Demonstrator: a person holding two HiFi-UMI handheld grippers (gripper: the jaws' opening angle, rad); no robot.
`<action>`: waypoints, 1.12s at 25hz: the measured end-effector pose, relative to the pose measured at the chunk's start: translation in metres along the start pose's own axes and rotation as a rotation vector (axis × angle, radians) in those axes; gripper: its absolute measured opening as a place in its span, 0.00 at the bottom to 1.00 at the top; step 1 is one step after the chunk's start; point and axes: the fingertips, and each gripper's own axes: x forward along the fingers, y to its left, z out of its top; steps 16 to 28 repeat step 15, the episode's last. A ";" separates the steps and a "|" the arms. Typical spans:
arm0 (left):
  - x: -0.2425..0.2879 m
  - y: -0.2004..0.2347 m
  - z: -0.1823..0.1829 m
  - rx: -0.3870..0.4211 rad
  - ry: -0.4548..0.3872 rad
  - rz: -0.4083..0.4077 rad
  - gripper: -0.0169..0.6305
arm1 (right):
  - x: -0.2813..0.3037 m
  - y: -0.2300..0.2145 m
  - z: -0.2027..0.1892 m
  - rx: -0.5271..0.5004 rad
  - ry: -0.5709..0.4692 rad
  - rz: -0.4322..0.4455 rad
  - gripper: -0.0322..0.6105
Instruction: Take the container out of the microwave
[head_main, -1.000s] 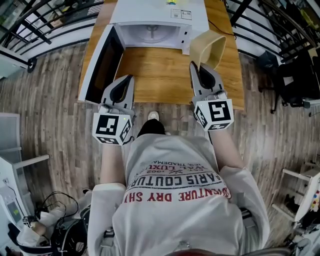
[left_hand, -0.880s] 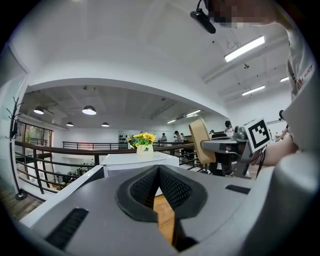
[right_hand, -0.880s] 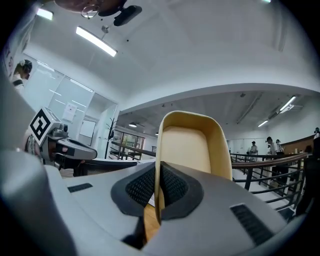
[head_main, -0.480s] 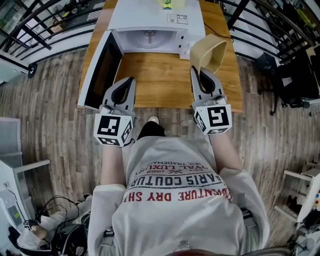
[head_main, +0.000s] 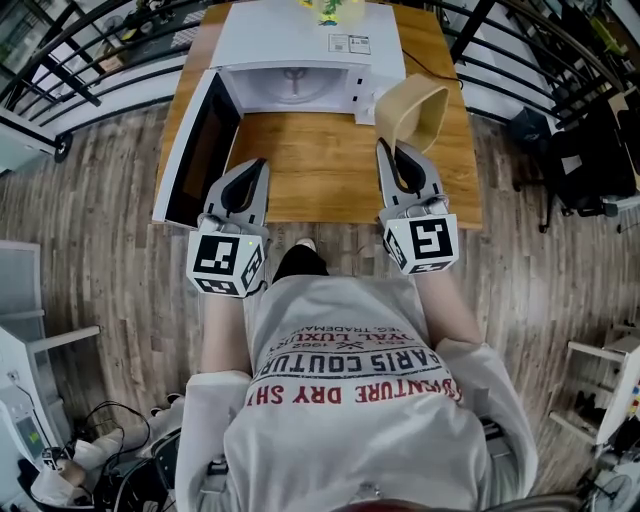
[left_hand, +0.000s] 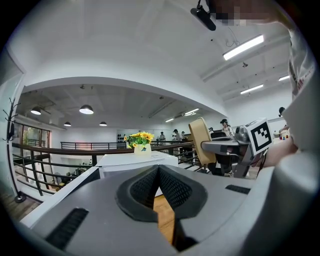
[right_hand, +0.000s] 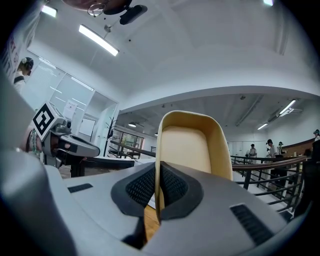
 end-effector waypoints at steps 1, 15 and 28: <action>0.001 0.001 0.000 0.002 0.000 0.001 0.05 | 0.000 0.000 -0.001 0.001 0.001 -0.001 0.10; -0.002 0.000 0.004 0.002 -0.008 0.002 0.05 | -0.005 -0.002 -0.001 0.002 0.014 -0.016 0.10; -0.002 0.000 0.004 0.002 -0.008 0.002 0.05 | -0.005 -0.002 -0.001 0.002 0.014 -0.016 0.10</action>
